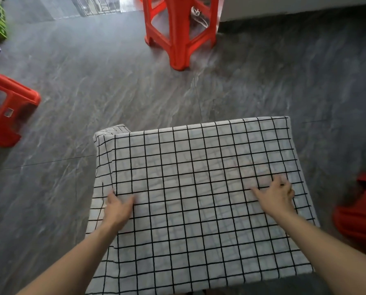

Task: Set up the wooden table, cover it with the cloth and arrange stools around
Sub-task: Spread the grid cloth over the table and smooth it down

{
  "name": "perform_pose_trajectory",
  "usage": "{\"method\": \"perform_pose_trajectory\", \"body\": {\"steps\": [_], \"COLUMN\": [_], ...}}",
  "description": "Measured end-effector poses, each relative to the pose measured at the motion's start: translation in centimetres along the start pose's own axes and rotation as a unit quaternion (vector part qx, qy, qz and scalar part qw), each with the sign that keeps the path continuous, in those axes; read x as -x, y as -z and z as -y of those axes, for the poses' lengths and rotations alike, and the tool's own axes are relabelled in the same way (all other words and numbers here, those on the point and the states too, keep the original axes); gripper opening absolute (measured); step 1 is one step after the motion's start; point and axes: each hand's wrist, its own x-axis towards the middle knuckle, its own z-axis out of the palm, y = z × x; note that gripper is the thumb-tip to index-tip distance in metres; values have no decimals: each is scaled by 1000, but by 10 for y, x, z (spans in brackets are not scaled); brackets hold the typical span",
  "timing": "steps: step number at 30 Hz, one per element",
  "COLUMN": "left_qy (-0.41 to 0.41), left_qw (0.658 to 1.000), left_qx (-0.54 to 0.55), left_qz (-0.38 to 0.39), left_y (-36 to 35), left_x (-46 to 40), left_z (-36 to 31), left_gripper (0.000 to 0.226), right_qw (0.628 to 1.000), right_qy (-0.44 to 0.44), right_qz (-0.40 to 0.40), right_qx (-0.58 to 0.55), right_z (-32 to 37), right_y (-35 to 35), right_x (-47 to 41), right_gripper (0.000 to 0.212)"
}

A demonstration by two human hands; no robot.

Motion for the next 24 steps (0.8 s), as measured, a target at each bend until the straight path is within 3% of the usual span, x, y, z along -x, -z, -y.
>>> {"method": "perform_pose_trajectory", "body": {"steps": [2,5,12,16,19,21,24], "left_qy": [35,49,-23,-29,-37,-112,-293], "left_qw": [998,997,996,998,991,970,902], "left_qx": [55,52,-17,-33,-103,-187,-301], "left_qz": [-14,-22,-85,-54,-71,-110,-102], "left_y": [-6,0,13,5,-3,-8,-22], "left_x": [-2,-7,5,10,16,20,19], "left_z": [-10,-13,-10,-17,-24,-27,-32], "left_gripper": [82,73,58,63,66,68,71], "right_qw": [1000,998,999,996,991,990,994], "right_qy": [9,25,24,5,-42,-65,-71], "right_qz": [-8,-22,-21,-78,-112,-100,-52], "right_qx": [9,50,42,-40,-63,-70,-66], "right_z": [-6,-9,-12,-22,-35,-42,-48], "right_y": [-1,-2,4,21,31,36,40], "right_x": [-4,-8,-24,-38,-56,-68,-81], "right_gripper": [93,94,91,59,52,54,61]}}
